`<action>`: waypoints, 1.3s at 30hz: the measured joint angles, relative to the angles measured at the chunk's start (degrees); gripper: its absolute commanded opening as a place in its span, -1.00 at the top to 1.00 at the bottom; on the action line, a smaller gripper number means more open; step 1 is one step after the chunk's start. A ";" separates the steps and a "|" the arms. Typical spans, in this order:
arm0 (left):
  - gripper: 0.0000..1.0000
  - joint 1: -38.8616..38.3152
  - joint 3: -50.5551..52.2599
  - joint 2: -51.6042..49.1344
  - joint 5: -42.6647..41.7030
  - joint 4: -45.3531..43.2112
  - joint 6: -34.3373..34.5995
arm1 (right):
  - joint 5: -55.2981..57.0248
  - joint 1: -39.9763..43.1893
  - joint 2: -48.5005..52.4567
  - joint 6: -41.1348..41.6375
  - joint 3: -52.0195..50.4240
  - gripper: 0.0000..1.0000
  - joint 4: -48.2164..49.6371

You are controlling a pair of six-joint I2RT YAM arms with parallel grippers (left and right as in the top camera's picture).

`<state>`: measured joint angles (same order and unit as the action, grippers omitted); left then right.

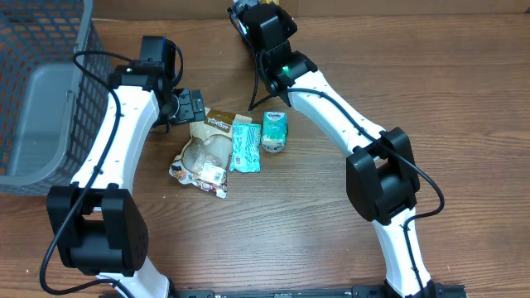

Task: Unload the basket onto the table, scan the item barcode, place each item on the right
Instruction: 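Hold the bottle label in front of the white scanner with right gripper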

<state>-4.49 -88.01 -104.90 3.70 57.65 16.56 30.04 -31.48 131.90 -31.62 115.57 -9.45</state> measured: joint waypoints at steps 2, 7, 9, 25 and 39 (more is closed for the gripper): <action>-0.99 0.00 0.00 0.00 0.00 0.00 0.00 | 0.02 0.00 0.20 0.02 0.00 0.60 0.20; -1.00 -0.02 0.00 0.00 0.00 0.02 0.00 | 0.04 0.00 1.77 0.02 0.00 0.59 1.36; -0.99 0.00 0.00 0.00 0.00 0.00 0.00 | 0.02 0.00 2.56 -0.04 -0.02 0.59 1.90; -1.00 0.00 0.00 0.00 0.00 0.00 0.00 | 12.81 0.39 4.85 -0.37 -0.44 0.72 14.03; -1.00 0.00 0.00 0.00 0.00 0.00 0.00 | 12.35 2.21 -11.37 11.43 -0.55 0.71 -18.91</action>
<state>-4.49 -88.01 -104.90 3.70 57.65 16.56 42.39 -29.28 120.53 -20.18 115.02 -28.36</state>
